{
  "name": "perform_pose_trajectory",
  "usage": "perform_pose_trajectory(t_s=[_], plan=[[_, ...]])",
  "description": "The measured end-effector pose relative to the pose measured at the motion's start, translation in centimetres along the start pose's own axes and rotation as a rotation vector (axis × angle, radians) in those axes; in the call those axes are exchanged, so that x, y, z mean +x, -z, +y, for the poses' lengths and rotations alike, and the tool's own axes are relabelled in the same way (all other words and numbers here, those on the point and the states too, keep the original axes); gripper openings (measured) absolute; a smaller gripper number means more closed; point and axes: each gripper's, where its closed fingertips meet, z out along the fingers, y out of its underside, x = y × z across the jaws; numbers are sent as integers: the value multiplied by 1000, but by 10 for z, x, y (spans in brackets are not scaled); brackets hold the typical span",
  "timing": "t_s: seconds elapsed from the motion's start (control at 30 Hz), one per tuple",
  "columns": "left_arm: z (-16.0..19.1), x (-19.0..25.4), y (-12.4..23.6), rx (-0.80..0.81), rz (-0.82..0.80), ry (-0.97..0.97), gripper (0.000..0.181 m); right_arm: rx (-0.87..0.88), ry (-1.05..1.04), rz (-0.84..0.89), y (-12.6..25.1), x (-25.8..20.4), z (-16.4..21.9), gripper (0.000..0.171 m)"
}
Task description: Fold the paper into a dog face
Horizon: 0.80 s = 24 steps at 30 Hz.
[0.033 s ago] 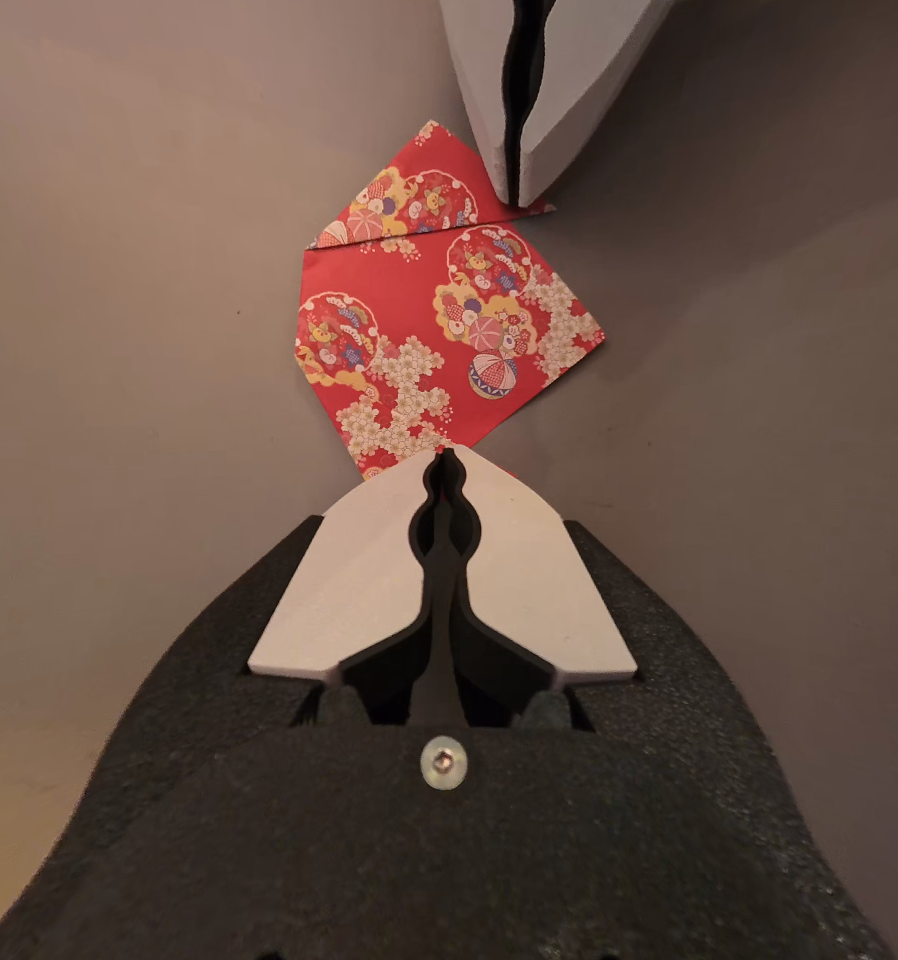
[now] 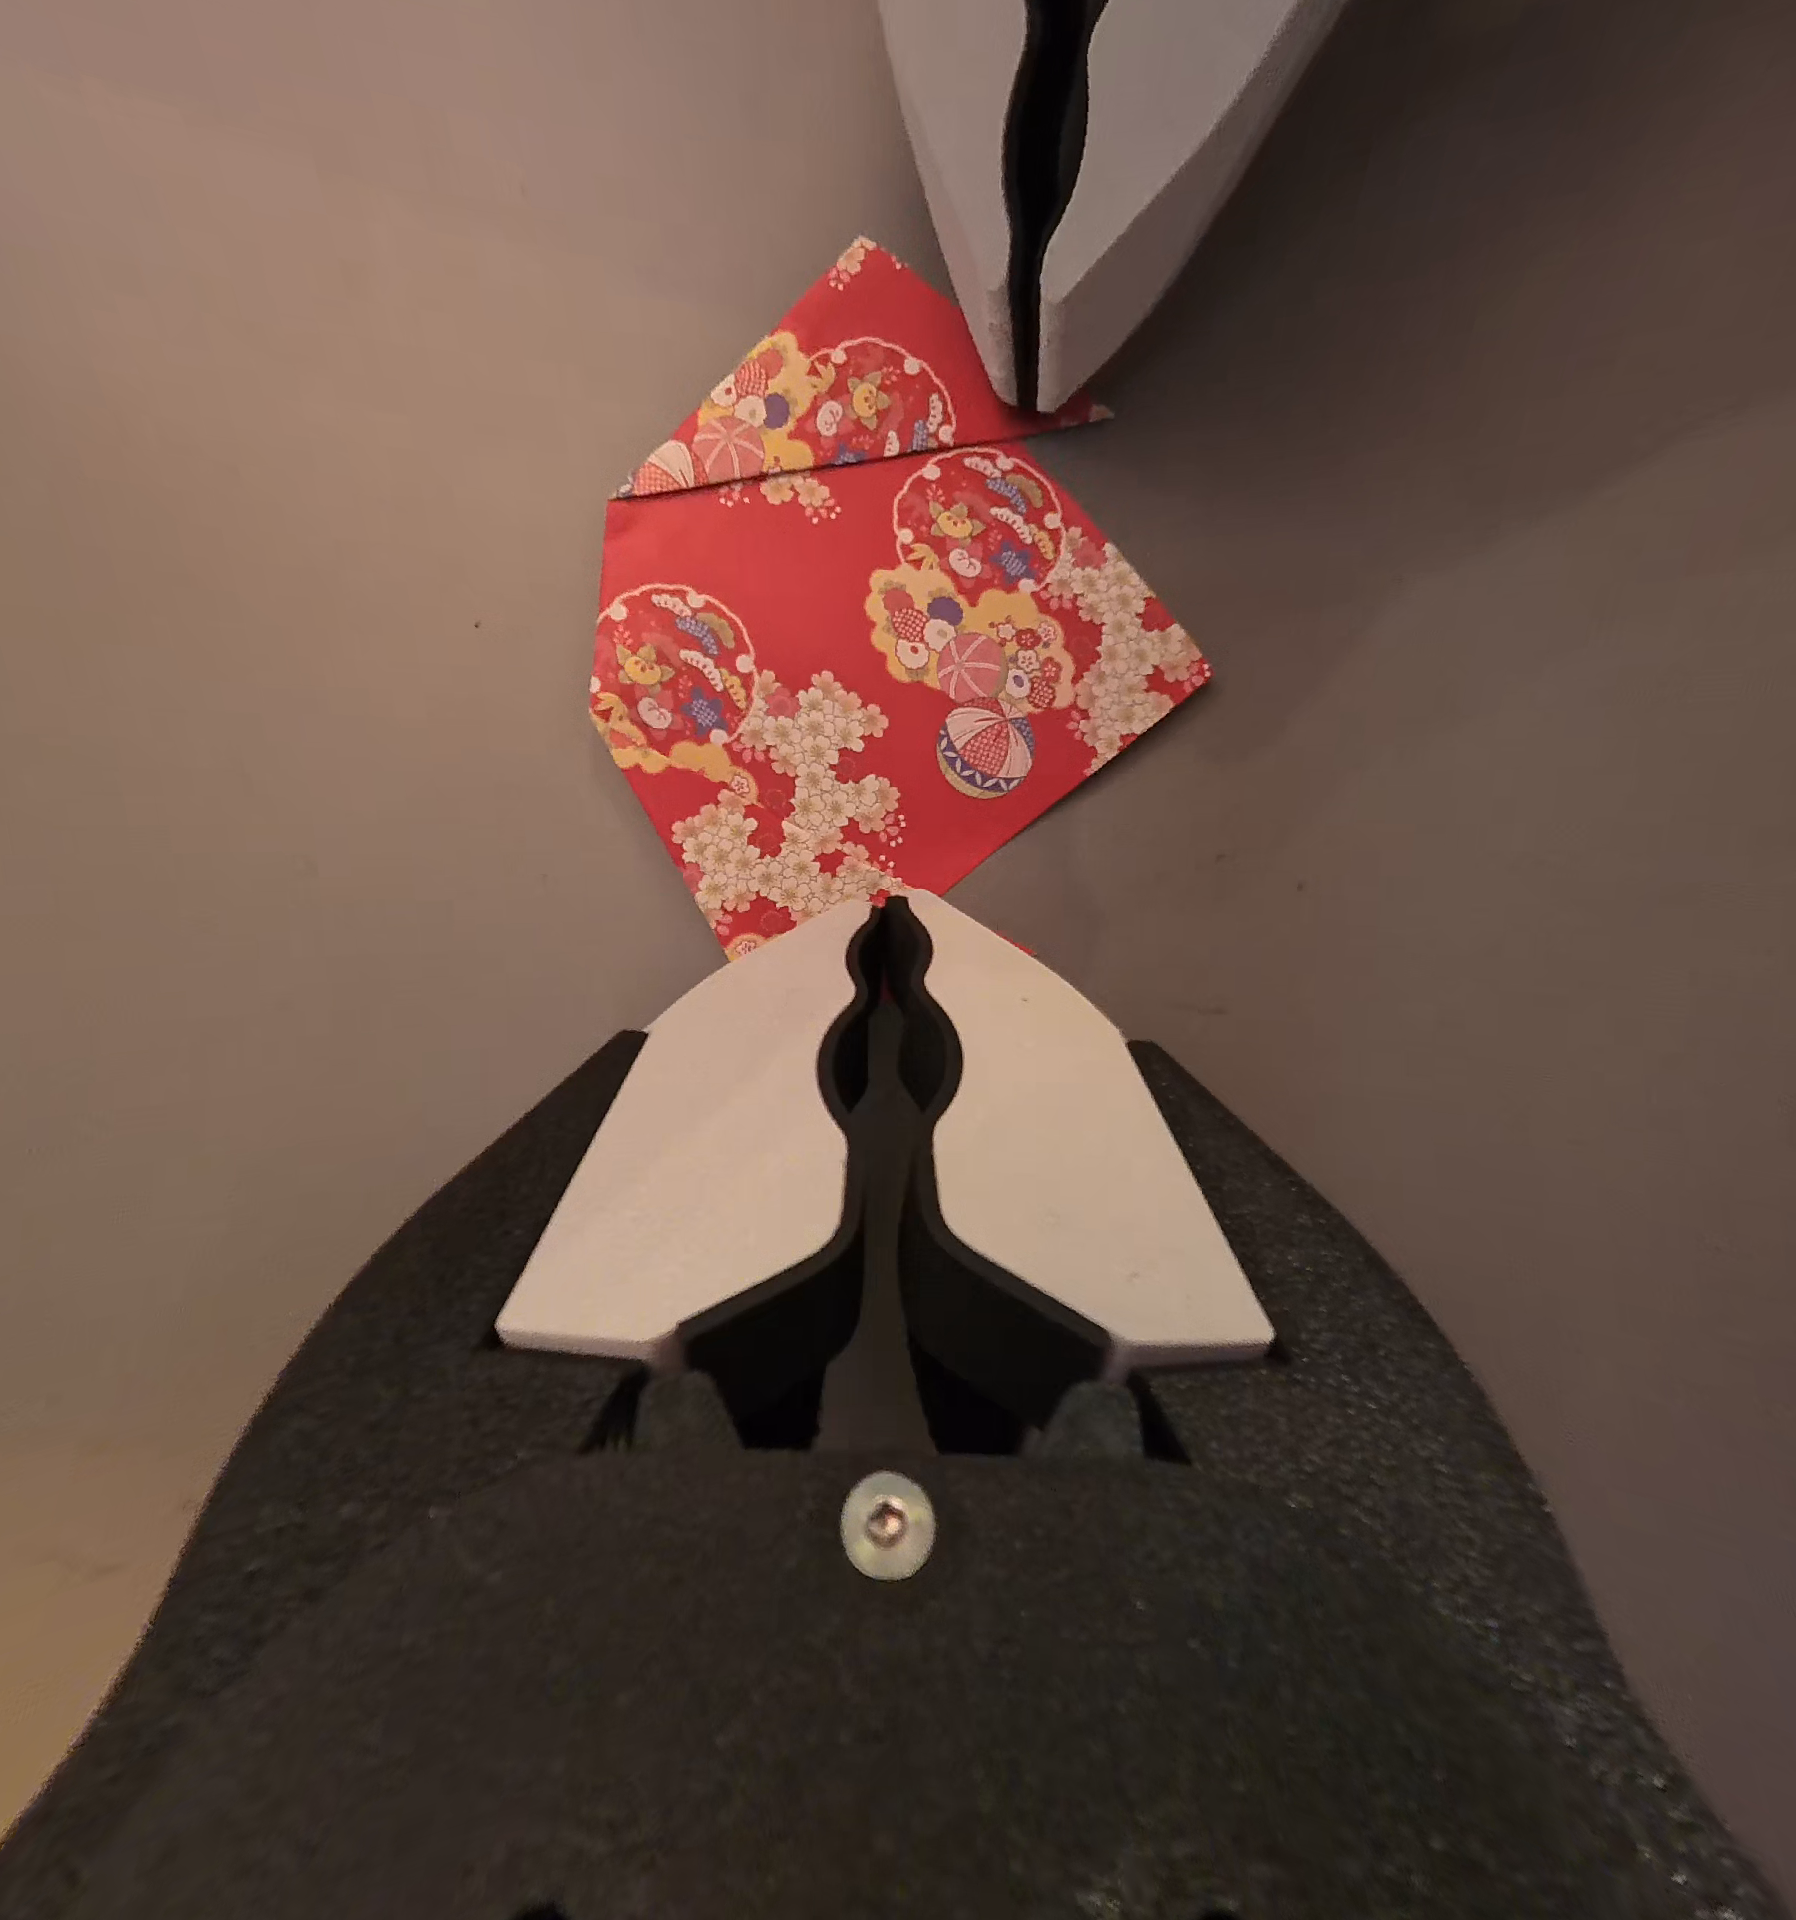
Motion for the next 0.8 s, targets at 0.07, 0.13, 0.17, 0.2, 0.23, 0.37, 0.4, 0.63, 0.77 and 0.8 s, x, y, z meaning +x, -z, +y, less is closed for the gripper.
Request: perform_pose_trajectory(t_s=[0.07,0.13,0.17,0.2,0.23,0.37,0.4,0.63,0.77,0.8], plan=[[0,0,0,-4,-6,-4,0,-1,4,5,0,0,0,4],[-1,0,0,-1,-8,2,0,1,7,8,0,0,0,4],[-1,0,0,3,-9,4,0,4,10,7,0,0,0,4],[-1,0,1,9,-10,6,0,7,13,4,0,0,0,4],[-1,1,1,15,-11,8,0,9,22,4,0,0,0,3],[0,0,1,28,-12,15,0,5,144,49,0,0,0,3],[0,1,0,24,-16,5,0,5,191,69,0,0,0,3],[3,32,2,-21,25,-44,0,192,442,41,11,-62,-20,9],[5,55,4,-37,42,-82,0,180,458,122,12,-81,6,42],[6,60,4,-44,40,-92,0,160,472,167,9,-82,14,50]])
